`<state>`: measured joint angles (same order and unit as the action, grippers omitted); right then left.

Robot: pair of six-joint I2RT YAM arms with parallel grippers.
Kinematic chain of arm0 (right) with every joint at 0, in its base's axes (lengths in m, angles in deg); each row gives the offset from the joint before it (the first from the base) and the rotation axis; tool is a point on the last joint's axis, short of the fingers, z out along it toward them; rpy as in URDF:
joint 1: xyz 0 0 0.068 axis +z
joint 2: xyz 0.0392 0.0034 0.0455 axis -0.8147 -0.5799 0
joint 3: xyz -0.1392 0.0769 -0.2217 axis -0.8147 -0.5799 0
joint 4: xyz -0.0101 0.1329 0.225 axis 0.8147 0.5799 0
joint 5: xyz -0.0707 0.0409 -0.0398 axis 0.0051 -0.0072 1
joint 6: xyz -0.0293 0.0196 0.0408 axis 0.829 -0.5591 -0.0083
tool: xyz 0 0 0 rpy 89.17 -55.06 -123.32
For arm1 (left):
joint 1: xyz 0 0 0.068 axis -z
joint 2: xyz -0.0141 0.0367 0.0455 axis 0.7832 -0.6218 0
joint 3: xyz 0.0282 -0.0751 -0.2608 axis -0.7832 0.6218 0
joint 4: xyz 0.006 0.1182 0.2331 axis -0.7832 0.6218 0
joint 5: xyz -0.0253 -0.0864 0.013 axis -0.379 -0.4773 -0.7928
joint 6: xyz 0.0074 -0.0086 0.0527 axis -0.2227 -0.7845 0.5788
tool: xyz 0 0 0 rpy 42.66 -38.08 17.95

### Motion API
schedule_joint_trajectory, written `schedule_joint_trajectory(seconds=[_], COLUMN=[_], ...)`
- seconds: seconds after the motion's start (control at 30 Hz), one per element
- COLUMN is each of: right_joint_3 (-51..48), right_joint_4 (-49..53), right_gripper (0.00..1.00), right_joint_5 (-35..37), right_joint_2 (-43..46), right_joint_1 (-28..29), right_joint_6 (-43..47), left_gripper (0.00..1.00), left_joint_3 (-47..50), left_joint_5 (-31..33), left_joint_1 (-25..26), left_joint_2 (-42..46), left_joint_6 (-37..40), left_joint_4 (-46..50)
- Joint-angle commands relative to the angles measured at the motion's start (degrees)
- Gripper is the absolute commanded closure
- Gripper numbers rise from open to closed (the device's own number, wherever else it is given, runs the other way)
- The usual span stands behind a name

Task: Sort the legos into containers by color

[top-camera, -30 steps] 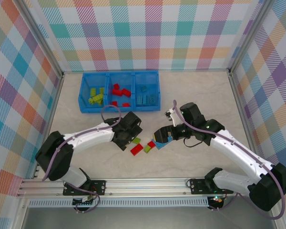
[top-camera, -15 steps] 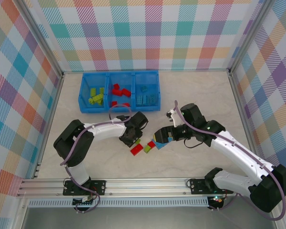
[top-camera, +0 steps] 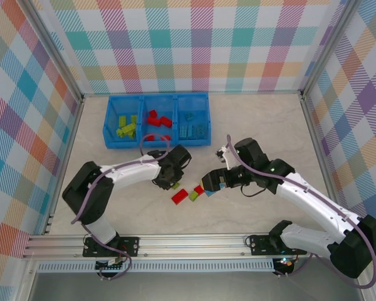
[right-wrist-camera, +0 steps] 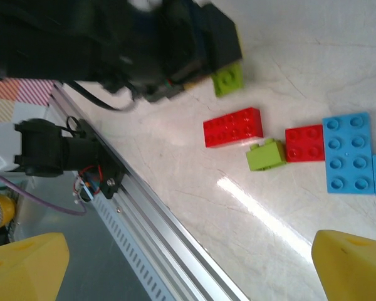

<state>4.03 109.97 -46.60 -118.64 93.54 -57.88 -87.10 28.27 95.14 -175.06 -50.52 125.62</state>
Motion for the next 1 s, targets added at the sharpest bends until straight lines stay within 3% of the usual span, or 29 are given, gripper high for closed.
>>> schedule_joint_trajectory(seconds=[0.0,0.23,0.4,0.53,0.67,0.8,0.97], right_joint_3=[3.0,3.7,3.8,3.7,3.5,3.0,2.9], right_joint_4=[3.6,1.9,1.0,1.4,2.2,3.0,3.6], right_gripper=[0.00,0.00,0.00,0.00,0.00,0.00,0.00], right_joint_5=[3.7,4.3,4.4,4.4,4.8,4.9,6.2], right_joint_2=[-1.5,-3.1,-2.8,-2.1,-0.7,1.4,3.3], right_joint_1=[1.9,3.7,4.0,4.3,4.8,5.2,5.3], right_joint_6=[1.3,0.9,-0.5,-1.0,-2.0,-3.1,-3.7], left_gripper=[0.75,0.76,0.76,0.76,0.74,0.59,0.46], left_joint_3=[-2.7,-9.5,-20.9,-30.6,-41.7,-53.8,-59.7], left_joint_5=[9.8,17.5,13.8,10.9,7.5,4.2,4.8], left_joint_1=[-2.7,-17.5,-29.1,-35.0,-38.3,-39.5,-40.1], left_joint_2=[6.8,12.5,4.0,-6.6,-17.6,-27.1,-28.7], left_joint_6=[5.9,17.9,21.5,21.6,21.6,23.2,23.7], left_joint_4=[5.6,5.5,5.4,5.6,5.6,8.8,12.6])
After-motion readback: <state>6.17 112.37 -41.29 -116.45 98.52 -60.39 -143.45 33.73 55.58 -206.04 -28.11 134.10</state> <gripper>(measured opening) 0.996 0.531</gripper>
